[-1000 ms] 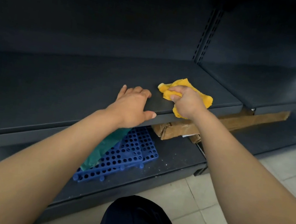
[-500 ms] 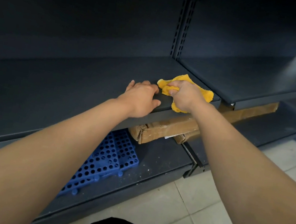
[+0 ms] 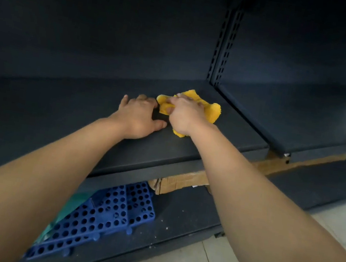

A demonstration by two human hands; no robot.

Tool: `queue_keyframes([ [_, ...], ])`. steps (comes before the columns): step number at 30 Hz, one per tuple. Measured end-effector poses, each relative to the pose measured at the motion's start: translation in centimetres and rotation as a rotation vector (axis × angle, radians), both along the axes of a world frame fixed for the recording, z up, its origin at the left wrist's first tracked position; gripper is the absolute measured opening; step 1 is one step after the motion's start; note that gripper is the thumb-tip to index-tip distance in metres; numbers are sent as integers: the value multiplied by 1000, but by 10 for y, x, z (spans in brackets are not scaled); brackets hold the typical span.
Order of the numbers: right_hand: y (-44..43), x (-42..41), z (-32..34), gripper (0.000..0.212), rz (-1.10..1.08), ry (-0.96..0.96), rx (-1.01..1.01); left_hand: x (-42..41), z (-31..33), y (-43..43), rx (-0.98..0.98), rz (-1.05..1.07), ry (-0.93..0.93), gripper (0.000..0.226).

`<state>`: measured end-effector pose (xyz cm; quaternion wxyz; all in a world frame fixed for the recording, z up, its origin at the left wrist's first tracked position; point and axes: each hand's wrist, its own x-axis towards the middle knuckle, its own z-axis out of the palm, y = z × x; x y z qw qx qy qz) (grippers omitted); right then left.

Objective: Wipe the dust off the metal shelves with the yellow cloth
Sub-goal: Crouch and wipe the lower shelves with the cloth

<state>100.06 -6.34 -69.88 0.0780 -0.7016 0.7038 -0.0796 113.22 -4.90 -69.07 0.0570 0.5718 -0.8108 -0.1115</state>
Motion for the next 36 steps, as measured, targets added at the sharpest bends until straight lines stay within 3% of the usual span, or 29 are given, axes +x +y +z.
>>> queue_keyframes([
  [7, -52, 29, -2, 58, 112, 104, 33, 15, 1, -27, 69, 78, -10, 69],
  [15, -65, 21, -2, 55, -32, 26, 39, 6, -2, -40, 58, 70, -44, 72],
  [19, -46, 5, -1, 64, -126, 4, 53, -1, -1, -34, 30, 76, -94, 65],
  [29, 41, -57, -4, 49, -368, -26, 10, -40, 3, 21, 32, -171, -55, 62],
  [36, 81, -16, -2, 44, -472, -66, -29, -10, 6, 48, -1, -218, 1, 57],
])
